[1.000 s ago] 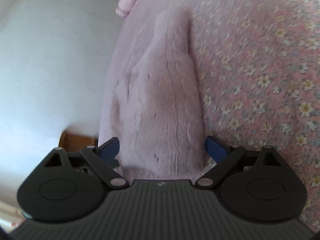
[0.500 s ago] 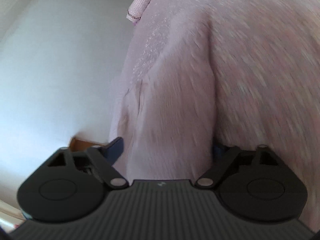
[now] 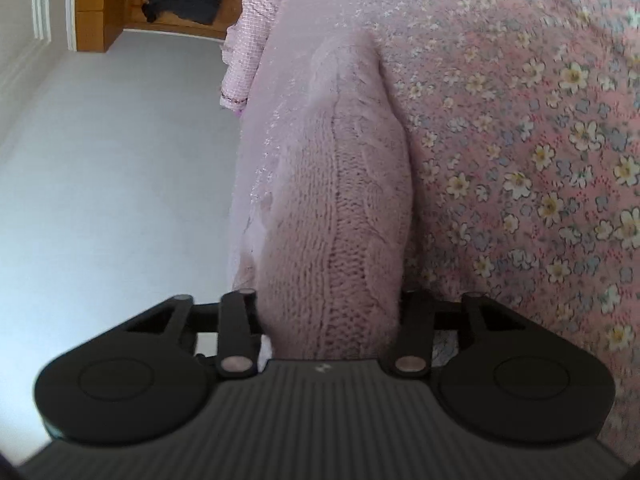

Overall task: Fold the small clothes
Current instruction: 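Roll both tools to fold the gripped end over onto the bundle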

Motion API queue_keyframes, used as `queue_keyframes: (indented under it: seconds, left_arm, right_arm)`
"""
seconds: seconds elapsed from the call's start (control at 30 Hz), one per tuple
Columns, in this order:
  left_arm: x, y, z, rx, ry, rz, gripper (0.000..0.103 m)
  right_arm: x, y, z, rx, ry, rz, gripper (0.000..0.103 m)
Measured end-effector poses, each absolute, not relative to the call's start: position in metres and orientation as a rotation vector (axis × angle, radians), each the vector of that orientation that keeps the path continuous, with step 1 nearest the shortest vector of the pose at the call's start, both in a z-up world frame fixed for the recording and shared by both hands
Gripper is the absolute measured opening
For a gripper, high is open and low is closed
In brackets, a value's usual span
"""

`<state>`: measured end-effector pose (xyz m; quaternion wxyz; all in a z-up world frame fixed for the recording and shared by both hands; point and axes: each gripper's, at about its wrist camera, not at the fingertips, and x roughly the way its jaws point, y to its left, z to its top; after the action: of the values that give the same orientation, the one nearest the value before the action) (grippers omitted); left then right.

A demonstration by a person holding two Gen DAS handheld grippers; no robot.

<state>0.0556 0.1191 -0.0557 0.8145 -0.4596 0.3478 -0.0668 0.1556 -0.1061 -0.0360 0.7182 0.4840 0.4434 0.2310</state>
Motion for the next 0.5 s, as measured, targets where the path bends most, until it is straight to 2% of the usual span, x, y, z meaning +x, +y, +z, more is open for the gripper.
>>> queue_keyframes:
  seconds: [0.23, 0.5]
  left_arm:
    - [0.064, 0.111, 0.005, -0.983, 0.668, -0.223, 0.038]
    - [0.161, 0.068, 0.079, -0.976, 0.637, -0.374, 0.038]
  right_arm:
    - [0.180, -0.126, 0.029, 1.081, 0.884, 0.559, 0.042]
    - [0.244, -0.175, 0.092, 1.106, 0.762, 0.541, 0.042]
